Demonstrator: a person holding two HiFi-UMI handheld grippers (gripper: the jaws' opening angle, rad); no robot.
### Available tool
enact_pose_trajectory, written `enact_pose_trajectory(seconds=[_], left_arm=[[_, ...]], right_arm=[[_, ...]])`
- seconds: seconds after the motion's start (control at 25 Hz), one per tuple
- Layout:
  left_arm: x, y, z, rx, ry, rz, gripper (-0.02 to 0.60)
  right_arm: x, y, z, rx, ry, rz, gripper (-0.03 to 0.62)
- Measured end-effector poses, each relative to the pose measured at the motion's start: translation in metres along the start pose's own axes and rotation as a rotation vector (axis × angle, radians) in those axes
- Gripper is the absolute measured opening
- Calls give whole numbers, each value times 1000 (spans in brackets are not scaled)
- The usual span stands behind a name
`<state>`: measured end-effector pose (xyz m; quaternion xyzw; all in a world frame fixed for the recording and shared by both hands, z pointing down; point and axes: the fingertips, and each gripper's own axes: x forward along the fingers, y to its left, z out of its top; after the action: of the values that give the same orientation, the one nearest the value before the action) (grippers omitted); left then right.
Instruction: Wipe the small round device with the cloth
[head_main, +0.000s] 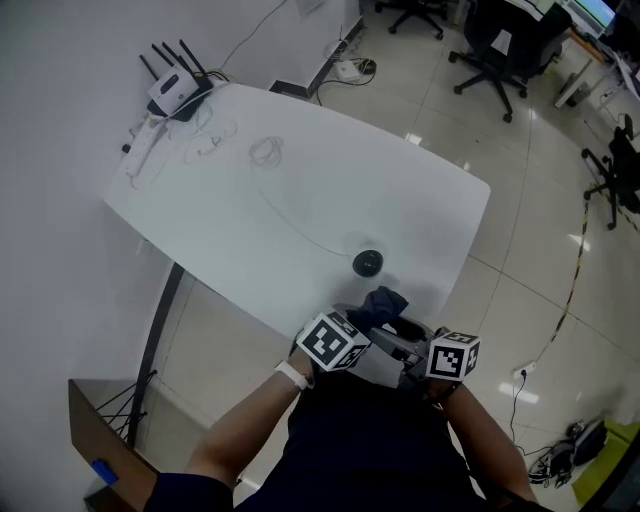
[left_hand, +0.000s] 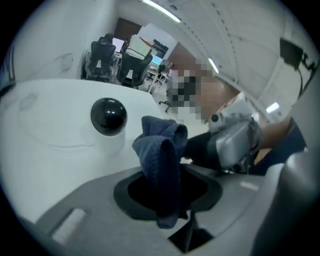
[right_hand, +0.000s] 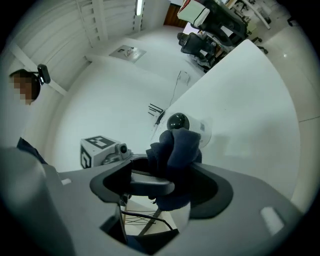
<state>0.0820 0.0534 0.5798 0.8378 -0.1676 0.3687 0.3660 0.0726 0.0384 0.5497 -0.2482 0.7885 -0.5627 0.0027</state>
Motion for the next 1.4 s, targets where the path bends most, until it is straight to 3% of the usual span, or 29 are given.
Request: enact_pose_trajectory(seconds=[0.08,0.28,0.4,0.52,0.6,0.72,0.96,1.16,1.4], left_arm=[[1,1,-8,46,30,36,115],[-4,-9,-14,0,-15,-65,127],[-8,-13,-15,-38,-48,-135,142],[-12,-17,-11,-60,-93,-195,252],[-18,-8,-11,-58,-115,-167,258],[-38,25,-7,-108,-193,-59,234],[-78,76,16,-234,-366,103,192],[-76,78,24,-229,-373,118,183],[-60,80,25,-140,-320,161,195]], right_arm=[[13,-1,-6,1,29,-18,342],[27,-4,-15,33,93,-6,334],[28,-11,-15,10,103,-28,204],[25,-17,-2,-53,46,-73,111],[22,-29,6,-109,23,-149,92],[25,-55,6,-144,96,-261,89],[54,-56,2,-227,241,-244,87],[72,-56,-14,-208,353,-223,87],[53,-77,0,-217,393,-295,87]])
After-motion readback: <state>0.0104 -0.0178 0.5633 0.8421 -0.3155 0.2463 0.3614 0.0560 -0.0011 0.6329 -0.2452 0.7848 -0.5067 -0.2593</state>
